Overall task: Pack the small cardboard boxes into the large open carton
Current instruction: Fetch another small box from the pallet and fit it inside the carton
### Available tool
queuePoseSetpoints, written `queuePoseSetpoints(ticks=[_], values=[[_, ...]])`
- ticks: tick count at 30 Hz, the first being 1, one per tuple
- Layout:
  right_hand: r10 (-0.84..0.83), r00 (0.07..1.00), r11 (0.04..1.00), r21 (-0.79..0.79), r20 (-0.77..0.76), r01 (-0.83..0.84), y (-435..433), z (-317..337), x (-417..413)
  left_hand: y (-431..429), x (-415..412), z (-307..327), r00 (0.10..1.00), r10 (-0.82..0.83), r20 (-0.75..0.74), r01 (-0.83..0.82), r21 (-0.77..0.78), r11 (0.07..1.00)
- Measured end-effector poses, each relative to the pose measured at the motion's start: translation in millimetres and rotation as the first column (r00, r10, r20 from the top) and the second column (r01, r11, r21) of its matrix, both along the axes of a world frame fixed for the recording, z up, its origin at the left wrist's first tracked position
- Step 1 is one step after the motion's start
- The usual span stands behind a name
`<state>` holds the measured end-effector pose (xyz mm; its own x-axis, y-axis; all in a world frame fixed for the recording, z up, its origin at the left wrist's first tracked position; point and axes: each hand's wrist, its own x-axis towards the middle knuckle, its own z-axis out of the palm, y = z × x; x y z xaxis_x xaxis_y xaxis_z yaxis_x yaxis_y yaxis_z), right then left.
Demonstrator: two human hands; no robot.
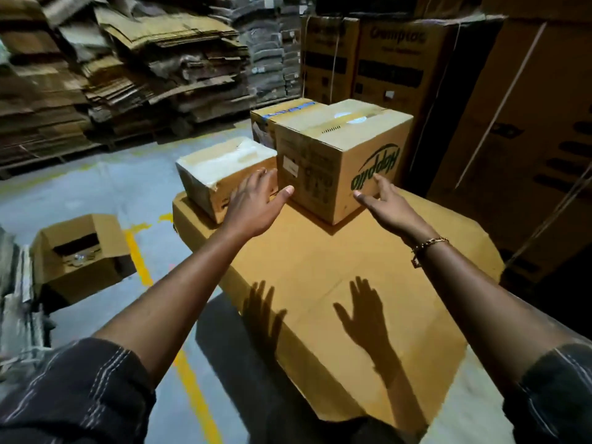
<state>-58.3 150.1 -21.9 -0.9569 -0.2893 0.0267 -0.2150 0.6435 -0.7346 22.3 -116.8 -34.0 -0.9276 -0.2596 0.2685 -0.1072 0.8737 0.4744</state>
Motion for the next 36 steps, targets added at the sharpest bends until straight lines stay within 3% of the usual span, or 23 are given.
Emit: queuePoseSetpoints(ticks=[8,15,19,22,24,26,36], values=[[-0.192,0.972,0.967,-0.144,0.135,0.211,-54.9,-9.1,-84.5,-69.1,-150.6,-4.1,0.987,-0.159,0.008,0.156,0.142,0.977],[-0.368,0.887,0.863,-0.253,0.28,0.437,-107.6,-16.5,-151.8,-121.6,-289.2,-9.7,0.952,-0.299,0.073,0.281,0.185,0.942],[-0.445,0.826,0.793,-0.277,0.346,0.543,-125.3,-12.9,-179.4,-140.9,-343.9,-2.1,0.965,-0.238,0.114,0.205,0.249,0.947],[-0.474,0.79,0.745,-0.301,0.388,0.595,-137.7,-12.3,-192.8,-151.9,-379.9,-1.7,0.961,-0.227,0.159,0.134,0.452,0.882],[-0.476,0.78,0.732,-0.308,0.408,0.608,-142.6,-14.6,-200.1,-154.1,-391.4,-5.0,0.935,-0.292,0.2,0.117,0.603,0.789],[-0.489,0.77,0.715,-0.317,0.408,0.623,-147.4,-16.2,-203.4,-153.9,-393.7,-8.3,0.922,-0.336,0.194,0.137,0.646,0.75],[-0.606,0.721,0.655,-0.303,0.337,0.692,-121.7,-20.5,-156.9,-137.9,-337.4,-9.2,0.9,-0.42,0.113,0.274,0.604,0.749]])
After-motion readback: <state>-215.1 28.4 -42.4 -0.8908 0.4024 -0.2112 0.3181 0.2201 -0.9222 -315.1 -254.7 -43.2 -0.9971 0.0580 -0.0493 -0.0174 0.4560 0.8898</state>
